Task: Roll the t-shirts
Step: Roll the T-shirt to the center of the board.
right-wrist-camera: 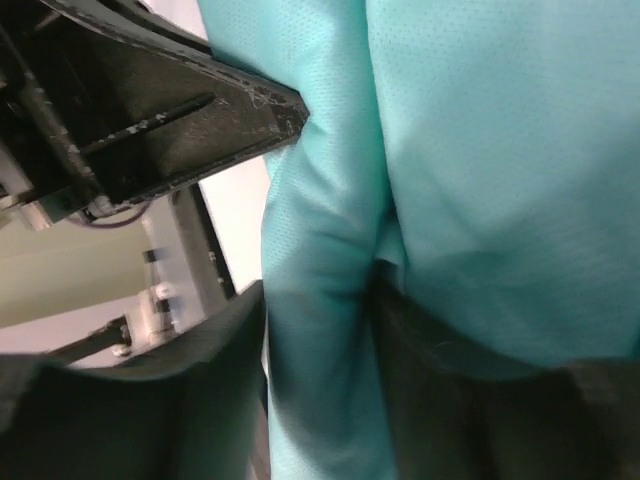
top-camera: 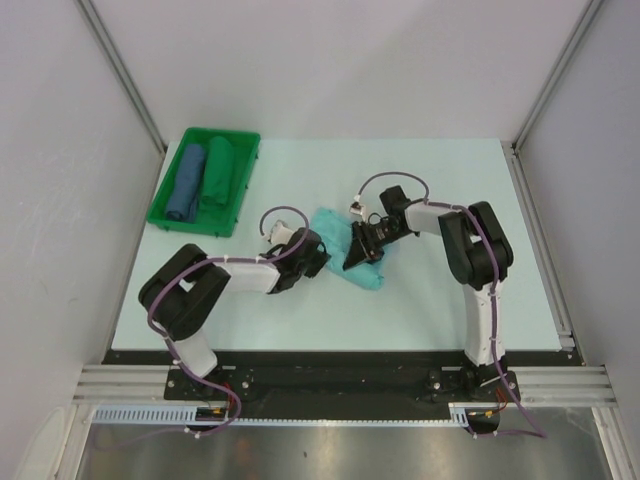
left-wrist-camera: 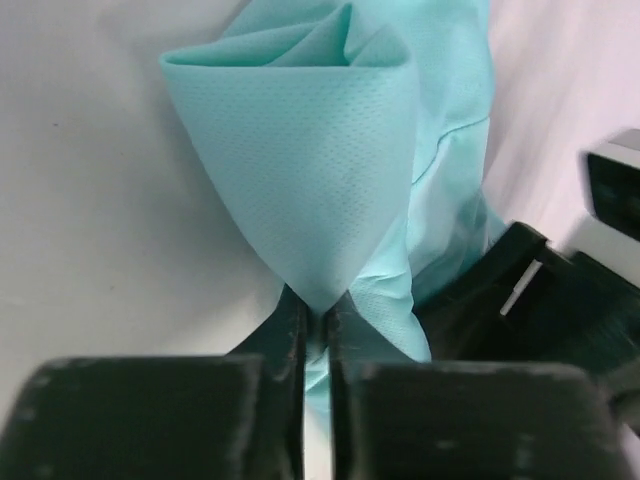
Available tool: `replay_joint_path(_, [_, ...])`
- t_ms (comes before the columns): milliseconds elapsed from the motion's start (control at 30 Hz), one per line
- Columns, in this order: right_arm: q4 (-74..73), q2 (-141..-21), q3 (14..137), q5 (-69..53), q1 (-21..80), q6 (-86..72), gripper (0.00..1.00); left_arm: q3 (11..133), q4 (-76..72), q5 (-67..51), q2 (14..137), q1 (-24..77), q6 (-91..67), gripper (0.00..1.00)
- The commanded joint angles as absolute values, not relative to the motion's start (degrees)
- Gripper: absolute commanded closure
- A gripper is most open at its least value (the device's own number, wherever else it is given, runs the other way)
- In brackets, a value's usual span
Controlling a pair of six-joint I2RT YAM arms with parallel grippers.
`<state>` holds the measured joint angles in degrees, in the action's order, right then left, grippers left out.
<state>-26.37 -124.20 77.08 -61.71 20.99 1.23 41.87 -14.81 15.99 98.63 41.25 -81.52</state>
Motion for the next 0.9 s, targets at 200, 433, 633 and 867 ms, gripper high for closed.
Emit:
replay_joint_path(200, [-18.7,-101.3,66.3,-19.1,27.6,11.9,0.26,53.9,20.2,14.2,98.4,40.3,-83.1,1.0])
replay_joint_path(433, [-6.8,-83.7,52.3,6.4,45.7,20.6,0.22,56.2,28.6,8.4,96.5,36.3,-77.7,1.0])
replay_joint_path(633, [-1.1,-81.4,46.3,22.6,61.9,24.6,0.21,58.7,33.7,6.7,97.5,34.5,-74.7,1.0])
replay_joint_path(867, [5.7,-92.6,46.2,34.9,74.3,29.3,0.21,60.5,35.1,5.5,99.2,34.5,-74.0,1.0])
